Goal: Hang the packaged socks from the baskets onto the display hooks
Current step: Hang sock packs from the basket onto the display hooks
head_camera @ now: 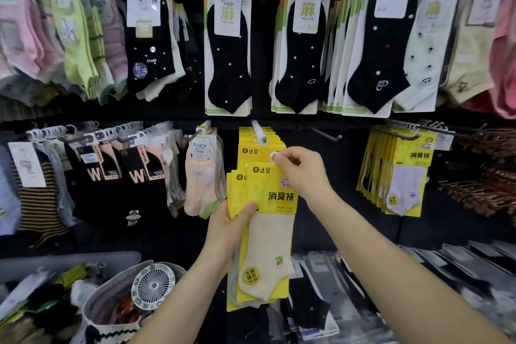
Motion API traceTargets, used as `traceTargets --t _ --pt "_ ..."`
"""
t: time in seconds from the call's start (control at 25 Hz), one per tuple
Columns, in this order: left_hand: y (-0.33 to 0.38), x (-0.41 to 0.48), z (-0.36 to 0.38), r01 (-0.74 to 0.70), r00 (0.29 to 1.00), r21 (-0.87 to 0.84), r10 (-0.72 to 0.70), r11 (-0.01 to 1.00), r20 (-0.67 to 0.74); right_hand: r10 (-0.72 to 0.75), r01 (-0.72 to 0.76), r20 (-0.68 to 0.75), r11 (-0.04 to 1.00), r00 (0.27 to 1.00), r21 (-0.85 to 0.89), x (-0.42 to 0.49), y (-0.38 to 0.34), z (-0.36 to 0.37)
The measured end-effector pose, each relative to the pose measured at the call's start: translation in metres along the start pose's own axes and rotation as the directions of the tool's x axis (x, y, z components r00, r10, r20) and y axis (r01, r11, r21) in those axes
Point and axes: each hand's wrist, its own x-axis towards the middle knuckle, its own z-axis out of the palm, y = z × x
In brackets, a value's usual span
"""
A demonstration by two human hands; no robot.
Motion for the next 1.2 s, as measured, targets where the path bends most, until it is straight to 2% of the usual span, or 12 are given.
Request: traceTargets --t 0.16,0.24,0.36,0.56,0.64,0.72,0.76,0.8,0.88,0.96,1.04,1.2 --pt "0.007 0.004 -0.013 -0.011 1.000 -0.001 0.011 1.000 0.013 0.072 -0.070 -0.085 0.997 0.994 0.028 0.023 -0.014 0.004" --pt "0.007 0.004 -0.028 -0.049 0.998 -0.001 0.049 0.999 -0.038 0.089 -0.087 -0.103 0.996 0.991 0.020 0.030 -0.019 0.010" --pt "0.006 0.002 -0.055 -0.019 0.990 -0.002 0.019 1.000 -0.141 0.094 -0.101 -0.103 0.993 0.990 -0.063 0.035 -0.019 0.017" --pt "0.012 -0.003 -0.080 -0.049 0.968 0.031 0.055 0.998 -0.243 0.034 -0.050 -0.064 0.963 0.997 -0.265 0.031 -0.015 0.019" --pt "0.015 -0.004 -0.079 -0.064 0.962 0.045 0.074 0.997 -0.264 -0.031 -0.021 -0.152 0.944 0.988 -0.329 0.023 -0.013 0.018" --pt "0.016 -0.005 -0.076 -0.075 0.959 0.053 0.087 0.996 -0.271 -0.130 0.061 -0.263 0.965 0.956 -0.256 0.008 -0.010 0.018" --pt "0.017 -0.005 -0.074 -0.087 0.959 0.059 0.099 0.995 -0.265 -0.158 0.114 -0.268 0.979 0.950 -0.171 -0.002 -0.007 0.021" --pt "0.017 -0.006 -0.070 -0.095 0.962 0.063 0.108 0.993 -0.252 -0.154 0.139 -0.217 0.987 0.964 -0.085 -0.012 -0.004 0.025" --pt "0.016 -0.005 -0.063 -0.105 0.966 0.087 0.122 0.991 -0.228 -0.082 0.082 -0.016 0.996 0.997 0.020 -0.031 0.002 0.037" --pt "0.017 -0.003 -0.058 -0.112 0.965 0.145 0.143 0.983 -0.220 -0.024 0.025 0.122 1.000 0.992 -0.010 -0.040 0.009 0.047" --pt "0.019 -0.002 -0.057 -0.122 0.965 0.204 0.164 0.971 -0.203 -0.032 0.037 0.141 0.999 0.990 -0.038 -0.044 0.014 0.050" --pt "0.020 -0.007 -0.063 -0.086 0.970 0.214 0.131 0.973 -0.206 0.070 -0.085 0.163 0.993 0.984 0.087 -0.047 0.015 0.047"
